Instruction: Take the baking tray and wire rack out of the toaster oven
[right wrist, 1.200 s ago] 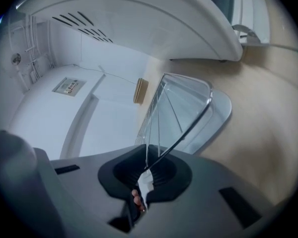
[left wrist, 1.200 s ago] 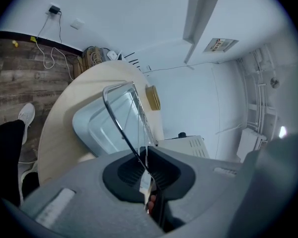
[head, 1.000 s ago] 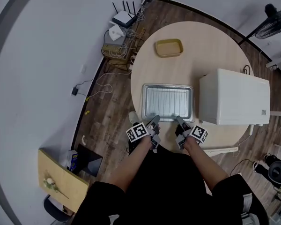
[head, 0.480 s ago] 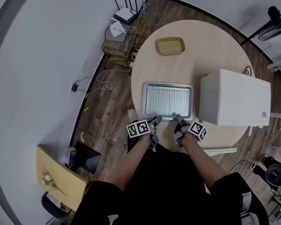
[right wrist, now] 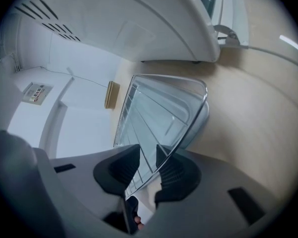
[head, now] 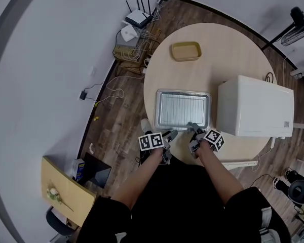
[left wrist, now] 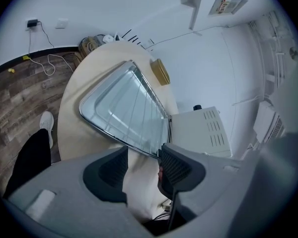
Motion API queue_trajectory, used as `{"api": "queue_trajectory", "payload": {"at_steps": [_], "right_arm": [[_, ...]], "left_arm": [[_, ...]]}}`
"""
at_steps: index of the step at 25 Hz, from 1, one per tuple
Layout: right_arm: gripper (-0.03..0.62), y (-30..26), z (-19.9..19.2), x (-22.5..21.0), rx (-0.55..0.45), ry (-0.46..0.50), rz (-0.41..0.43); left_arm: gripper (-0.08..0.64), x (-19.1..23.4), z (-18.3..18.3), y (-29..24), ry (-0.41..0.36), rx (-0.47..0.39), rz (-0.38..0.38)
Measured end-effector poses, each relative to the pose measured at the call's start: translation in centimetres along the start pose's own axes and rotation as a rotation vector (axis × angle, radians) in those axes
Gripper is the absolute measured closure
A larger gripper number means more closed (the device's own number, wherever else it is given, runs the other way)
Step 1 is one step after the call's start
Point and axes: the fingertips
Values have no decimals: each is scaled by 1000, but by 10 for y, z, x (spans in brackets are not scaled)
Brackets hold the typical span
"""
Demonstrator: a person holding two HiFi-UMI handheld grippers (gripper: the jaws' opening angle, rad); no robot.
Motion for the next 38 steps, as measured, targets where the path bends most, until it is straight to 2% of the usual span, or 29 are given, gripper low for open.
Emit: {"api": "queue_trajectory", "payload": {"at_steps": [5,11,15,19,26,32,38], "right_arm": [[472,0,0,2,14,-36,-35],[440,2,-9,1,79,-22,-92],[426,7,-21,1,131,-13,-119],[423,7,-23,-1,142,-18,-118],[394,7,-21,-4,157,-72,-197],[391,7,-18,-15,149,-110,-222],[377,1,-20,-26,149,-128,-266]], "left_arm": [[364,1,4,1,-4,-15,33],[364,3,5,1,-36,10,86],[364,6,7,4,-21,-7,97],[364,6,10,2,-6,-14,101],[364,1,-3,2,-66,39,119],[364,6,-12,-6,-49,68,129],[365,13,-10,-8,-67,103,158]]}}
Point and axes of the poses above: the fingertips, and each gripper's own axes: y backward along the fingers, x to its left, z out of its top, and after that the axes turned 15 degrees about x, right-handed
